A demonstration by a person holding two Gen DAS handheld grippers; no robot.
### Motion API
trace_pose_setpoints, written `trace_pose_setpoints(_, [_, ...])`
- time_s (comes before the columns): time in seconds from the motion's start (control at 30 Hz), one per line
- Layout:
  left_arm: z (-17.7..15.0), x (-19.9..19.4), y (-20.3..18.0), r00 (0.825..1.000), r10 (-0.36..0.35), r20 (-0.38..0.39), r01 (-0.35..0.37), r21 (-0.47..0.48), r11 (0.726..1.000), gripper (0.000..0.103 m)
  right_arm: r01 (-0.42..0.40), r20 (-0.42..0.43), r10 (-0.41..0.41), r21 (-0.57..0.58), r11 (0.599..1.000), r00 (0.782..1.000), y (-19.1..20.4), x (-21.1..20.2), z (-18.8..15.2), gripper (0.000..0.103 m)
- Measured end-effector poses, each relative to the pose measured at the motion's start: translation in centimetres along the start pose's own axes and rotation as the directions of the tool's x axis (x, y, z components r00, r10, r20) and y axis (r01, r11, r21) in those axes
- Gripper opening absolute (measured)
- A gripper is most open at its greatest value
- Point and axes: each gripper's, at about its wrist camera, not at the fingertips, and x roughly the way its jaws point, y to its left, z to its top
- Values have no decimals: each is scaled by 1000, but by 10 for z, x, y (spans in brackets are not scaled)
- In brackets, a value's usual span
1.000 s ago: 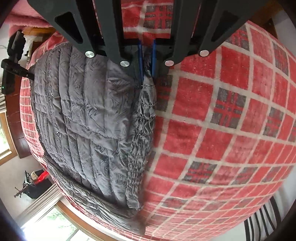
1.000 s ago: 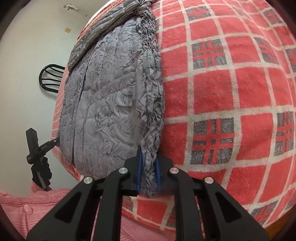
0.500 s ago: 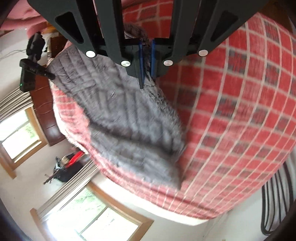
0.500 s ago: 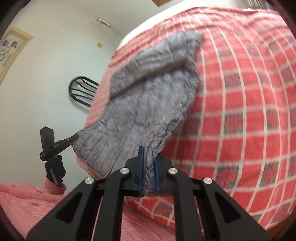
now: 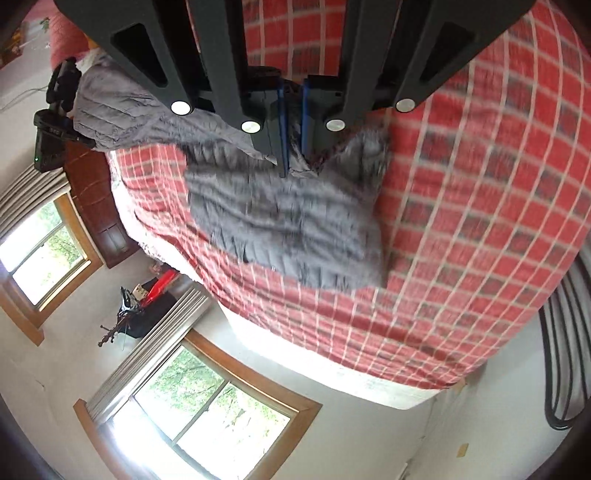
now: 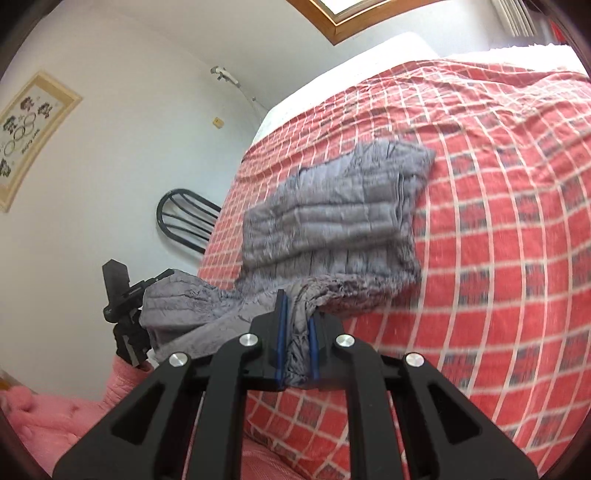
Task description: Fold large clothes
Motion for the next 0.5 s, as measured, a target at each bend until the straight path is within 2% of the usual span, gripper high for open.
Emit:
trace_pose_setpoints(0.23, [64, 45, 14, 1000, -27, 7, 27, -45, 999, 6, -31, 30, 29, 81, 996, 999, -25, 19, 63, 10])
trace_pose_setpoints(0.5, [124, 128, 40, 998, 51, -36, -54, -69, 996, 6, -38, 18, 35, 198, 979, 999, -76, 71, 131, 10])
